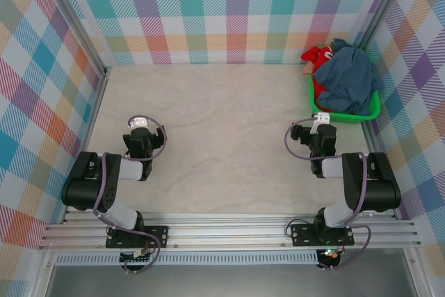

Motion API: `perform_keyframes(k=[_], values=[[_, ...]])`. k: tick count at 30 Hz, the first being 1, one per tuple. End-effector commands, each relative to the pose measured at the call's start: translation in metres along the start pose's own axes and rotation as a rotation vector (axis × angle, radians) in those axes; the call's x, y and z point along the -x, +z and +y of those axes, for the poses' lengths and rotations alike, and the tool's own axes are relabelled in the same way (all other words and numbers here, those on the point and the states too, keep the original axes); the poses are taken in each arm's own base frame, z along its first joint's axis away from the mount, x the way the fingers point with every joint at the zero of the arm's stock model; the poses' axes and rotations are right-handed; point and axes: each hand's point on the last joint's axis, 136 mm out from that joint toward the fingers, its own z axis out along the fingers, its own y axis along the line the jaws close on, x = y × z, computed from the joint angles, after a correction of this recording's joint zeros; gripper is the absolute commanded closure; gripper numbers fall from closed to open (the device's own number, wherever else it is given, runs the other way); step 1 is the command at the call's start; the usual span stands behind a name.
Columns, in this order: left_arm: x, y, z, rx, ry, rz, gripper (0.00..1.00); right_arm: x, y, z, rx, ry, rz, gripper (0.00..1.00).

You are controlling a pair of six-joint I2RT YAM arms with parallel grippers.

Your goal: Fold and stack the t-shirts

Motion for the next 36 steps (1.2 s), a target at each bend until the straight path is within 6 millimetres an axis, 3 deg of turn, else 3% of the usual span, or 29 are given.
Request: perform_keyframes(k=[1,16,20,22,25,27,28,29,30,31,32,33,34,36], values=[[0.014,0.001,-0.006,-0.024,0.001,-0.039,0.00,0.015,0.003,0.007,0.027,-0.021,-0.042,0.00],[0.015,0.001,-0.006,-0.024,-0.001,-0.042,0.00,0.014,0.002,0.006,0.026,-0.022,-0.043,0.00],[0.024,-0.008,-0.006,-0.030,0.003,-0.067,0.00,0.023,-0.013,0.003,0.009,-0.010,-0.104,0.00],[0.044,-0.025,-0.016,0.011,0.084,-0.085,0.00,0.044,-0.027,0.009,-0.045,-0.063,-0.152,0.00],[0.105,-0.063,-0.045,-0.057,0.041,-0.201,0.00,0.097,-0.060,0.015,-0.079,-0.016,-0.156,0.00],[0.155,-0.093,-0.057,-0.044,0.000,-0.282,0.00,0.154,-0.091,0.011,-0.113,0.132,-0.168,0.00],[0.174,-0.103,-0.048,0.012,-0.110,-0.281,0.00,0.172,-0.102,0.009,-0.129,0.231,-0.142,0.00],[0.184,-0.110,-0.031,0.086,-0.288,-0.197,0.00,0.174,-0.112,0.010,-0.136,0.341,-0.034,0.00],[0.179,-0.124,-0.014,0.164,-0.417,-0.037,0.00,0.177,-0.122,0.008,-0.170,0.404,0.039,0.00],[0.184,-0.130,0.001,0.250,-0.529,-0.009,0.00,0.174,-0.125,0.000,-0.224,0.523,0.066,0.00],[0.189,-0.115,-0.004,0.202,-0.597,0.048,0.00,0.181,-0.120,0.004,-0.157,0.567,0.077,0.00],[0.199,-0.099,-0.035,-0.016,-0.647,0.131,0.04,0.191,-0.112,0.008,-0.089,0.561,0.072,0.00],[0.204,-0.090,-0.058,-0.116,-0.659,0.180,0.02,0.196,-0.106,0.005,-0.108,0.556,0.081,0.00],[0.230,-0.093,-0.104,-0.258,-0.606,0.180,0.01,0.191,-0.085,-0.018,-0.260,0.595,0.166,0.10]])
